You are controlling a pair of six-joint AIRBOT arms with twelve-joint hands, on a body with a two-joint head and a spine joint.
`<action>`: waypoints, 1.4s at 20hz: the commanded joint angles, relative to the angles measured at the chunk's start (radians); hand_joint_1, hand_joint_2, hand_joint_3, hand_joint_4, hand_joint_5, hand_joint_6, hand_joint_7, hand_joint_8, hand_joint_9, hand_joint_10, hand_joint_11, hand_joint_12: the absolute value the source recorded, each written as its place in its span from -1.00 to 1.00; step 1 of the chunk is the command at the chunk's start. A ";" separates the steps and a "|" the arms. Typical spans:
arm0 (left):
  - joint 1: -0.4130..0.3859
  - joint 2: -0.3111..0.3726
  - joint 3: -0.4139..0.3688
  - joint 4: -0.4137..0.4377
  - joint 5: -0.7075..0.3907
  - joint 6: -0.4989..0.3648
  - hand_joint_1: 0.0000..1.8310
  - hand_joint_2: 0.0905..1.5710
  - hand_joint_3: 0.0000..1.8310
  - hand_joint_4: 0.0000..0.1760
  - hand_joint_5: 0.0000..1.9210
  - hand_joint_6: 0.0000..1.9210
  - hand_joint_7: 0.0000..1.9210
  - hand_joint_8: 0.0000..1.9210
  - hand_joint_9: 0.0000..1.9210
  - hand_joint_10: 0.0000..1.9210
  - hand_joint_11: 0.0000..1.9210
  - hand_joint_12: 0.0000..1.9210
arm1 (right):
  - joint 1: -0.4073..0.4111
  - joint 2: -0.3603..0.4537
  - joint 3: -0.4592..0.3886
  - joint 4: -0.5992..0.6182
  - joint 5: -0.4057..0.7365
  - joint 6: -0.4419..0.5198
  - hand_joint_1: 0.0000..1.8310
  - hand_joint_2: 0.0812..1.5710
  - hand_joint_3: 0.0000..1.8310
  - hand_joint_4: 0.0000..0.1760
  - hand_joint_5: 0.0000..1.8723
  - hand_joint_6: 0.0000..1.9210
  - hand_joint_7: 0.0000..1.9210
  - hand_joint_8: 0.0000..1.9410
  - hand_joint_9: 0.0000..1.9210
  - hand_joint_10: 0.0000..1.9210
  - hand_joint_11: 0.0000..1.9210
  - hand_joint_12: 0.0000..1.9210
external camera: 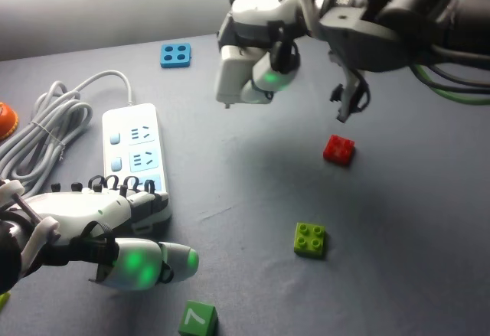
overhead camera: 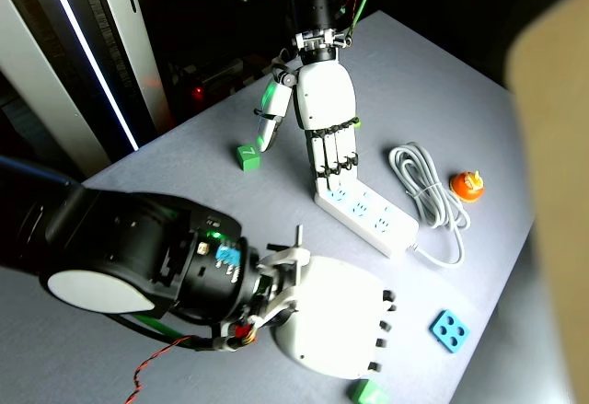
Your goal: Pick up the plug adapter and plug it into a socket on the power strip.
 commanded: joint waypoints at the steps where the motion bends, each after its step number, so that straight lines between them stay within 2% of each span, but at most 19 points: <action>1: 0.008 -0.003 -0.002 -0.015 -0.019 -0.008 -1.00 0.51 -1.00 -1.00 -0.96 -0.99 -0.96 -0.99 -0.97 -0.99 -0.98 -0.99 | 0.024 -0.006 -0.003 0.003 0.092 -0.010 0.36 0.43 -1.00 -1.00 -0.10 0.08 0.07 0.14 0.04 -0.01 -0.19 0.53; 4: 0.008 -0.001 -0.002 -0.015 -0.018 -0.008 -1.00 0.51 -1.00 -1.00 -0.96 -1.00 -0.97 -1.00 -0.98 -1.00 -0.99 -0.99 | 0.052 -0.037 -0.006 -0.002 0.048 -0.052 0.35 0.44 -1.00 -1.00 -0.12 0.11 0.04 0.18 0.00 0.00 -0.23 0.54; 6: 0.008 0.000 -0.002 -0.015 -0.018 -0.008 -1.00 0.51 -1.00 -1.00 -0.96 -1.00 -0.97 -1.00 -0.98 -1.00 -0.99 -0.99 | 0.061 -0.051 -0.008 -0.005 0.048 -0.079 0.36 0.43 -1.00 -1.00 -0.09 0.06 0.06 0.15 0.01 0.00 -0.21 0.53; 8: 0.009 0.000 -0.003 -0.015 -0.019 -0.008 -1.00 0.50 -1.00 -1.00 -0.96 -1.00 -0.97 -1.00 -0.98 -0.99 -0.99 -1.00 | 0.074 -0.071 -0.011 -0.006 0.046 -0.104 0.36 0.43 -1.00 -1.00 -0.10 0.08 0.05 0.17 0.00 0.03 -0.23 0.55; 10: 0.012 0.002 -0.004 -0.015 -0.019 -0.008 -1.00 0.50 -1.00 -1.00 -0.97 -1.00 -0.96 -1.00 -0.98 -0.99 -0.99 -0.99 | 0.083 -0.086 -0.013 -0.006 0.035 -0.105 0.35 0.44 -1.00 -1.00 -0.13 0.13 0.04 0.18 -0.02 0.04 -0.25 0.57; 19: 0.024 0.015 -0.014 -0.015 -0.027 -0.011 -1.00 0.51 -1.00 -1.00 -0.95 -1.00 -0.95 -1.00 -0.97 -1.00 -0.98 -0.99 | 0.105 -0.164 -0.004 -0.011 -0.010 -0.099 0.35 0.41 -1.00 -1.00 -0.03 0.00 0.06 0.14 -0.02 0.04 -0.23 0.56; 22: 0.024 0.015 -0.013 -0.015 -0.027 -0.011 -1.00 0.51 -1.00 -1.00 -0.95 -1.00 -0.94 -0.99 -0.96 -1.00 -0.98 -0.98 | 0.108 -0.208 0.041 -0.011 -0.022 -0.097 0.36 0.40 -1.00 -1.00 -0.03 -0.01 0.08 0.11 -0.01 0.04 -0.22 0.57; 26: 0.024 0.015 -0.012 -0.015 -0.028 -0.011 -1.00 0.50 -1.00 -1.00 -0.95 -1.00 -0.95 -1.00 -0.97 -1.00 -0.98 -0.98 | 0.107 -0.270 0.123 -0.011 -0.035 -0.094 0.35 0.43 -1.00 -1.00 -0.09 0.07 0.04 0.19 -0.04 0.08 -0.26 0.61; 28: 0.023 0.015 -0.011 -0.015 -0.026 -0.011 -1.00 0.51 -1.00 -1.00 -0.94 -1.00 -0.94 -1.00 -0.96 -1.00 -0.97 -0.98 | 0.103 -0.292 0.153 -0.012 -0.035 -0.093 0.35 0.43 -1.00 -1.00 -0.09 0.07 0.04 0.18 -0.01 0.05 -0.21 0.56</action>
